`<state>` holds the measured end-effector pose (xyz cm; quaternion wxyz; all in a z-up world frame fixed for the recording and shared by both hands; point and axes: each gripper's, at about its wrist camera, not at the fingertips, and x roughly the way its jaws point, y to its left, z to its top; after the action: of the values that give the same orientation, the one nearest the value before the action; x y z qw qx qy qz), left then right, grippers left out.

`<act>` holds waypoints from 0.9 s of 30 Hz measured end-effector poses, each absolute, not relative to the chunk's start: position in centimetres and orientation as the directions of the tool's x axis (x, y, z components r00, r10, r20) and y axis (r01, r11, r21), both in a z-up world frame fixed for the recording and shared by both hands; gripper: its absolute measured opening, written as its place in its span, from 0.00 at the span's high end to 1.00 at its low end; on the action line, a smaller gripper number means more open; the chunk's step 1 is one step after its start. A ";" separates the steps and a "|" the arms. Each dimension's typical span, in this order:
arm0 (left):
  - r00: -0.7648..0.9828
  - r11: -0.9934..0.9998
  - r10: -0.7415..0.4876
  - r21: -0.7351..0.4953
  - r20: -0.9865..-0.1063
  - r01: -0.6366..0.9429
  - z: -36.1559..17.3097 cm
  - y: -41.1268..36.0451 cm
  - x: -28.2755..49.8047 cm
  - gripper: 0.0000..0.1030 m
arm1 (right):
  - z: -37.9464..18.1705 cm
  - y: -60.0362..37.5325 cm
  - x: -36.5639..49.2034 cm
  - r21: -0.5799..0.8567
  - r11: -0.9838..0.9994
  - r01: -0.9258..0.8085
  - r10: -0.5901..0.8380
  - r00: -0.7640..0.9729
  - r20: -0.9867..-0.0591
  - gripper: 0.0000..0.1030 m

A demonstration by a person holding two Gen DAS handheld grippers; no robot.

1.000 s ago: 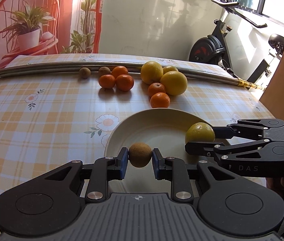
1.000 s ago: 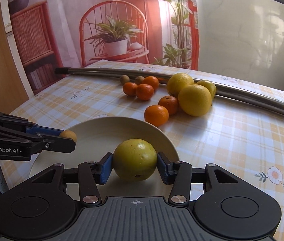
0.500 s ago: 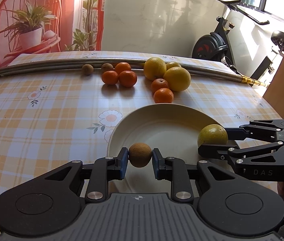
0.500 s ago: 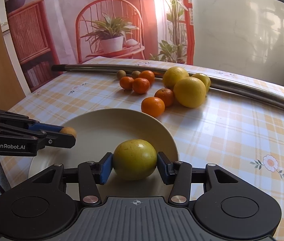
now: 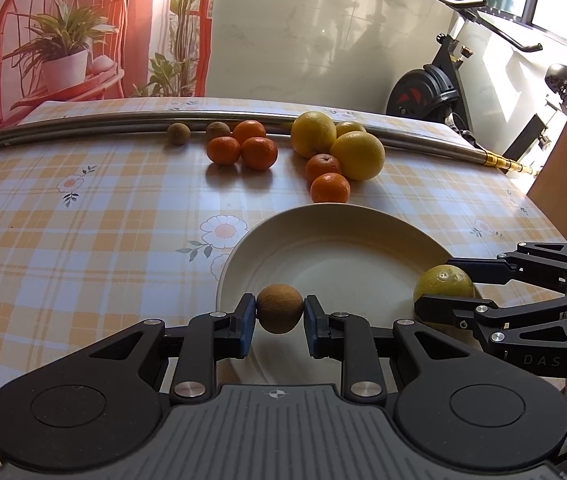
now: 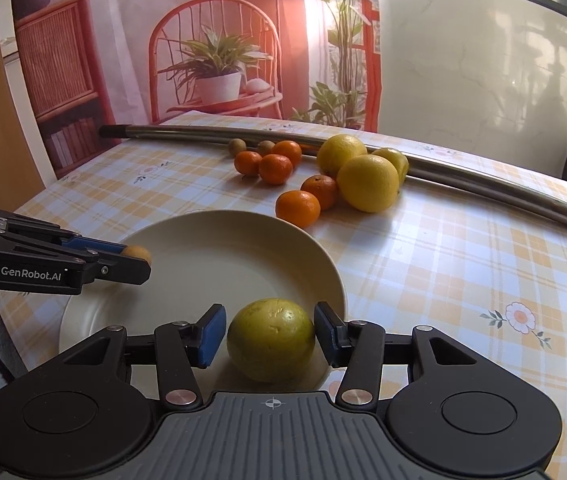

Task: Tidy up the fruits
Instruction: 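Lower the grapefruit onto the plate and open the right tool while the left tool releases the kiwi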

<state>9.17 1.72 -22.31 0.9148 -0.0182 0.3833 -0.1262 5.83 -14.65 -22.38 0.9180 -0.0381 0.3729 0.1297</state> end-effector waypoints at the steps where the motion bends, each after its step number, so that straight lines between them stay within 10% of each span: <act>1: 0.674 0.968 -0.243 -0.129 -0.698 0.215 -22.4 1.7 9.2 0.73 | -22.4 -14.5 5.7 0.014 0.962 -0.272 0.205 0.688 -0.696 0.56; 27: 0.676 0.974 -0.216 -0.110 -0.704 0.197 -22.7 1.8 9.1 0.72 | -21.9 -14.9 4.8 0.020 0.966 -0.258 0.203 0.706 -0.679 0.57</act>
<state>9.06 1.82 -22.71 0.9154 -0.0125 0.3862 -0.1129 4.75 -14.91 -21.89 0.9227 -0.0382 0.3627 0.1250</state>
